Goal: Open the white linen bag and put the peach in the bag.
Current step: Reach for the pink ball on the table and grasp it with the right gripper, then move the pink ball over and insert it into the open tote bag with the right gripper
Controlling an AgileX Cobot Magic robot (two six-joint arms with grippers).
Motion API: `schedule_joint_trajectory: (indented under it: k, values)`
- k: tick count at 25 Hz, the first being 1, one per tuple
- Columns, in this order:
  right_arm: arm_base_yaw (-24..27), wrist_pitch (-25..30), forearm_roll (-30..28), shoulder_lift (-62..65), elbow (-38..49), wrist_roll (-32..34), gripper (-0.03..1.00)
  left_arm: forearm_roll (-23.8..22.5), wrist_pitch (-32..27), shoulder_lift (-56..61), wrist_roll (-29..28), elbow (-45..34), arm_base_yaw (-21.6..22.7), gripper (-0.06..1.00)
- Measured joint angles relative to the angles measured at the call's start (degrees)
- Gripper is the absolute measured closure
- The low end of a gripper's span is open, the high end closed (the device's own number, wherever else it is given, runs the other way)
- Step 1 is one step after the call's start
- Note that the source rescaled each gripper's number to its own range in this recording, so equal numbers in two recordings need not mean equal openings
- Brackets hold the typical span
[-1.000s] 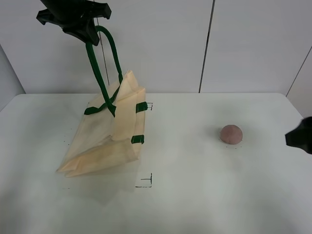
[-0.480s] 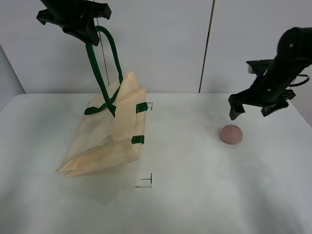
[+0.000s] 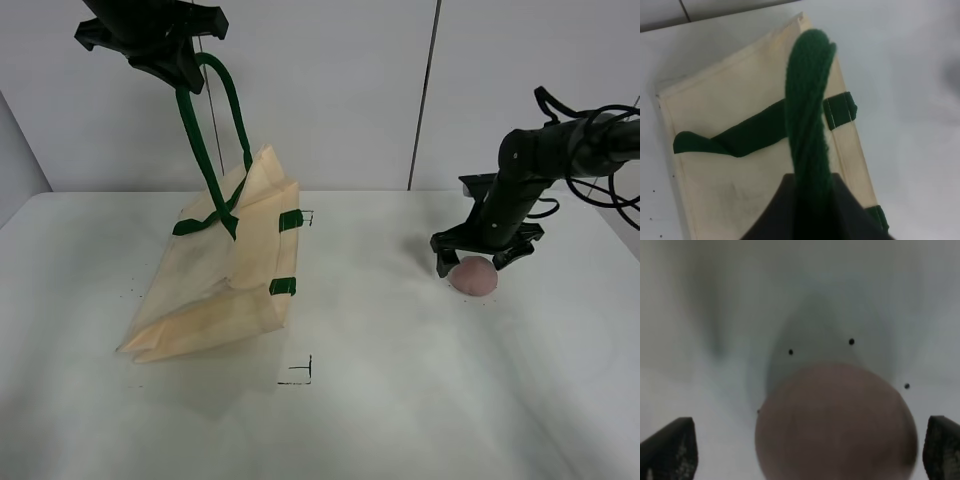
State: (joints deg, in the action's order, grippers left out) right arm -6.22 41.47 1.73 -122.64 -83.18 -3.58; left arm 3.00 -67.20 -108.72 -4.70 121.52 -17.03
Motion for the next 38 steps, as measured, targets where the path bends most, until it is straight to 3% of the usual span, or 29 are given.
schedule_joint_trajectory:
  k: [4,6,7,8,10,12,13,16,19,26,31,38]
  values:
    - [0.0,-1.9,-0.4,-2.2,0.0,0.3,-0.03,0.0,0.0,0.0,0.0,0.0,0.0,0.94]
    - [0.0,-1.9,-0.4,-2.6,0.0,0.4,0.04,0.0,0.0,0.0,0.0,0.0,0.0,0.94]
    - [0.0,-1.9,-0.6,-2.7,0.0,0.4,0.13,0.0,0.0,0.0,0.0,0.0,0.0,0.94]
    - [0.1,-1.9,-0.8,-2.7,0.0,0.4,0.28,0.0,0.0,0.0,0.0,0.0,0.0,0.94]
    - [0.1,-1.7,-1.0,-2.7,-0.2,0.4,0.7,0.0,0.0,0.0,0.0,0.0,0.0,0.94]
    - [0.1,-1.6,-0.9,-2.2,-0.3,0.4,0.92,0.0,0.0,0.0,0.0,0.0,0.0,0.94]
    - [0.1,-1.4,-0.8,-1.8,-0.3,0.4,0.97,0.0,0.0,0.0,0.0,0.0,0.0,0.94]
    - [0.1,0.6,0.1,-0.3,-1.7,0.1,0.97,0.0,0.0,0.0,0.0,0.0,0.0,0.94]
    - [0.1,3.6,5.5,2.1,-5.6,-3.0,0.97,0.0,0.0,0.0,0.0,0.0,0.0,0.94]
    - [-0.9,11.6,26.3,5.2,-19.6,-14.0,0.97,-0.1,0.0,0.8,0.3,0.0,0.0,0.94]
    - [-7.1,10.0,33.5,5.2,-22.8,-17.1,0.97,-0.1,0.0,1.1,0.4,0.0,0.0,0.94]
    - [-18.5,4.6,35.1,0.8,-22.8,-23.7,0.97,-0.1,0.0,1.1,0.4,0.0,0.0,0.94]
